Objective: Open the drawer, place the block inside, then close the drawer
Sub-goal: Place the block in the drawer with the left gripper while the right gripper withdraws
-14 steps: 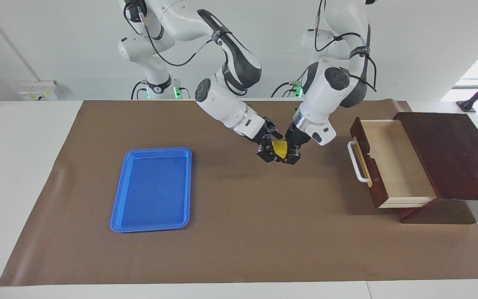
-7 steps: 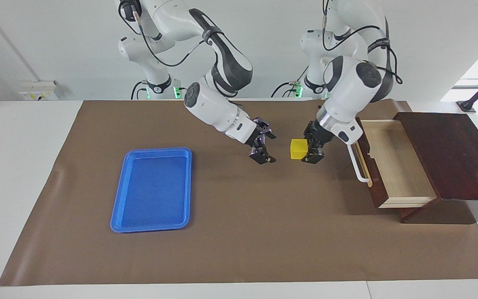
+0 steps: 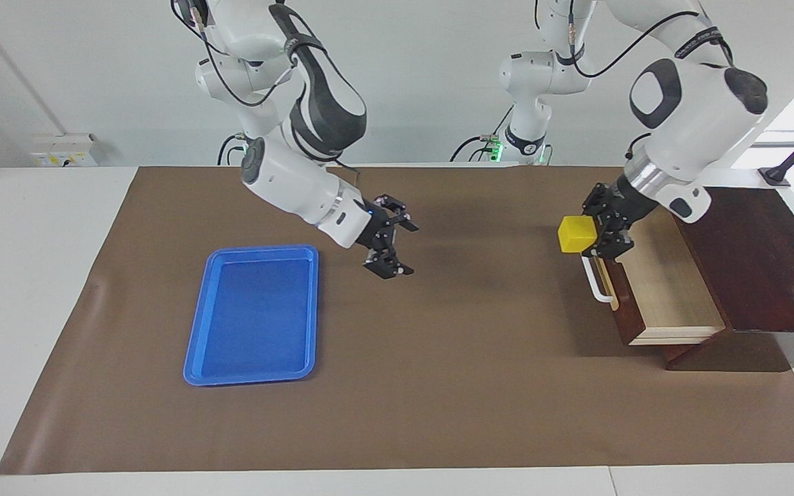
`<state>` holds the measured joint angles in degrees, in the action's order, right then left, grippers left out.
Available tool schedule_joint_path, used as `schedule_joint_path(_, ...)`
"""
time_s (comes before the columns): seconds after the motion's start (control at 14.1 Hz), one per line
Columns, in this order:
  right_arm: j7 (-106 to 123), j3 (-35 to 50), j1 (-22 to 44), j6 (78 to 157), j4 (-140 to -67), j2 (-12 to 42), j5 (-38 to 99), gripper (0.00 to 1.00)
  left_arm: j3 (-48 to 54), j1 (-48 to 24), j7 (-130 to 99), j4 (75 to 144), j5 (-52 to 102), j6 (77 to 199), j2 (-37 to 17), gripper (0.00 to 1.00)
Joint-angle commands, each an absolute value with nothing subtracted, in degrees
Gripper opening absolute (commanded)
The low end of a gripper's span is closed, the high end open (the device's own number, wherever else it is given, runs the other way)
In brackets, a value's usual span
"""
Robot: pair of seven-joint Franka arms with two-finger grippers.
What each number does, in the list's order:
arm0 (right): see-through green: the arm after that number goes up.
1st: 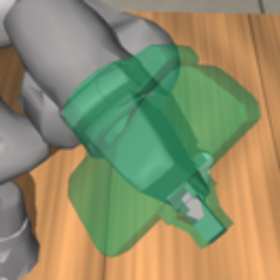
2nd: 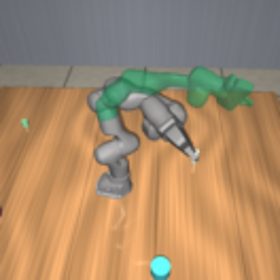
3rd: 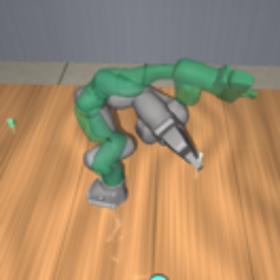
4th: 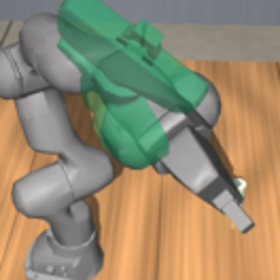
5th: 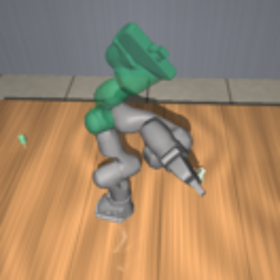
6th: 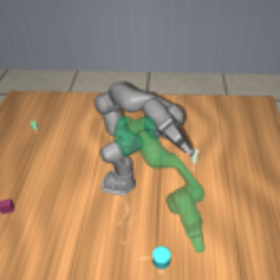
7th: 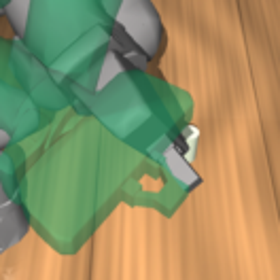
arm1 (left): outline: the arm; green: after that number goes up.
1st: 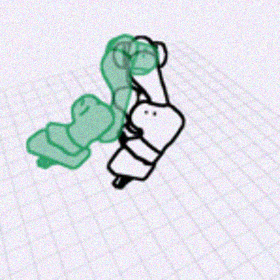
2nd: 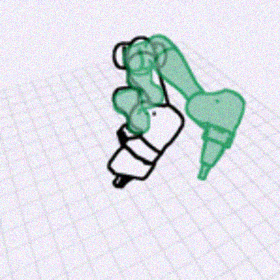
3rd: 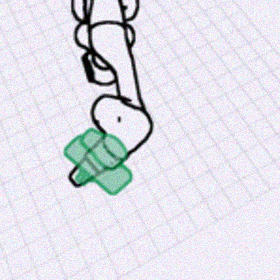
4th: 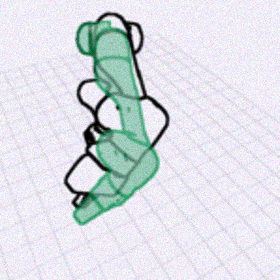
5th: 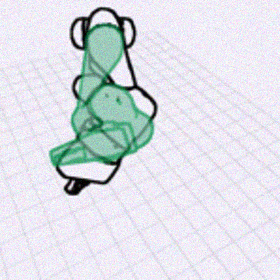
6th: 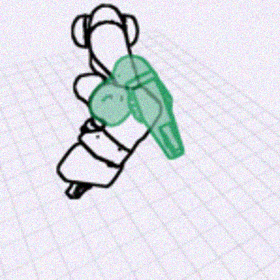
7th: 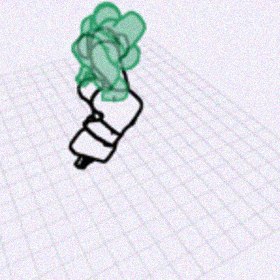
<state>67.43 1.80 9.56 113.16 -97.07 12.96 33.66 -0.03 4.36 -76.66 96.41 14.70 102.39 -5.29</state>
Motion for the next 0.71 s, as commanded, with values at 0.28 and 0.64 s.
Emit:
schedule_joint_path(0.28, 50.0, 0.5, 3.4, 100.9, -91.3, 7.6, 10.2, 1.0, 0.4, 8.8, -69.9, 106.2, 14.4, 110.5, -6.0, 0.0)
schedule_joint_path(0.64, 25.0, -0.8, 0.1, 89.7, -91.3, -0.2, 3.7, 1.0, 0.4, 8.7, -67.9, 112.8, 12.8, 117.7, -5.0, 0.0)
